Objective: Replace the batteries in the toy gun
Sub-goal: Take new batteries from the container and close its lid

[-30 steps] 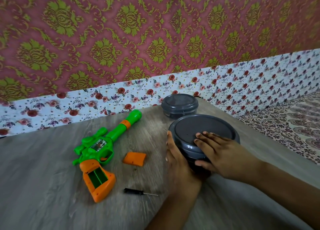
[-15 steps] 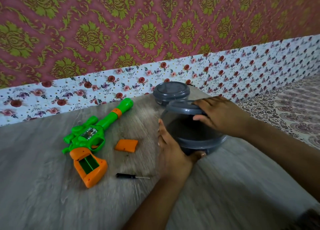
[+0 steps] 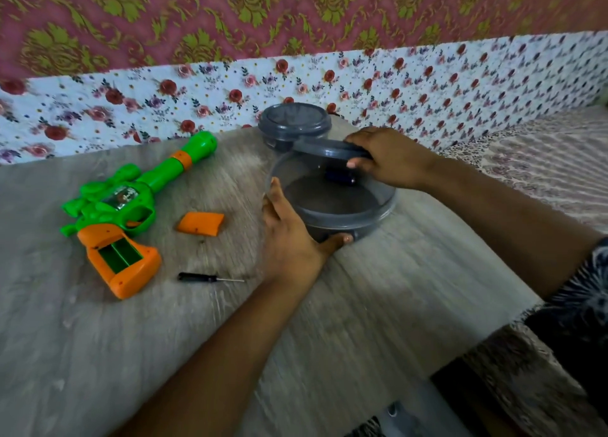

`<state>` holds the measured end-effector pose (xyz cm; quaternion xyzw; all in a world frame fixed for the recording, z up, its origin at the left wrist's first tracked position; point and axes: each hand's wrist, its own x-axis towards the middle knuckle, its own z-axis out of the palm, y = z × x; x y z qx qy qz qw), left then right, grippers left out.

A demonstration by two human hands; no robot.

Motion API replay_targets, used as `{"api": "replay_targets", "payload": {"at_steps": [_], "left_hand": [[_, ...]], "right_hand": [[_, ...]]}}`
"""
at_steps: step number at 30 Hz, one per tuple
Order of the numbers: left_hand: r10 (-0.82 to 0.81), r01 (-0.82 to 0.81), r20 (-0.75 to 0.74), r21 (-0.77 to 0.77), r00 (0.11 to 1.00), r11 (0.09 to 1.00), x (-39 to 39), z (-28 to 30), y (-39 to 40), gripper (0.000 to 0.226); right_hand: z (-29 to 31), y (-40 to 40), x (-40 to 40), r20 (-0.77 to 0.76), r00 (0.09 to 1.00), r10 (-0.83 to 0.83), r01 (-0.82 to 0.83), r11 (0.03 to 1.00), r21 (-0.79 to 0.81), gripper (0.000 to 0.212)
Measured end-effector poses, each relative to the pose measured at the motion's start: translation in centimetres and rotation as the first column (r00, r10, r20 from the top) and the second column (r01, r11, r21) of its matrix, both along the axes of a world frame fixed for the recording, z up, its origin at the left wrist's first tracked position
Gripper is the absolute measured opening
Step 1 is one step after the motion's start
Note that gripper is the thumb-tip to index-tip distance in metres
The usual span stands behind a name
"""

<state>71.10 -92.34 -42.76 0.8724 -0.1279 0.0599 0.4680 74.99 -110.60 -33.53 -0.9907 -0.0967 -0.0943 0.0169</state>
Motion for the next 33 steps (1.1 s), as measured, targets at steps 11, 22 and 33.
{"api": "replay_targets", "payload": {"at_steps": [11,22,33], "left_hand": [[0.014,-0.013,-0.028,0.030,1.000,0.999,-0.6,0.7,-0.1,0.137],[-0.292,0.229,0.135,0.352,0.947,0.908,1.5,5.4,2.6,0.033],[-0.413,0.366,0.002,0.458,0.911,0.810,2.6,4.9,3.0,0.043]], "right_hand": [[0.2,0.2,-0.2,0.011,0.999,-0.044,0.044,0.999,-0.002,0.037],[-1.8,3.2,-1.1,-0.332,0.941,-0.064,0.092,0.993,0.070,0.030],[-2.6,5.0,1.8,-0.391,0.891,-0.232,0.232,0.972,-0.046,0.041]]}}
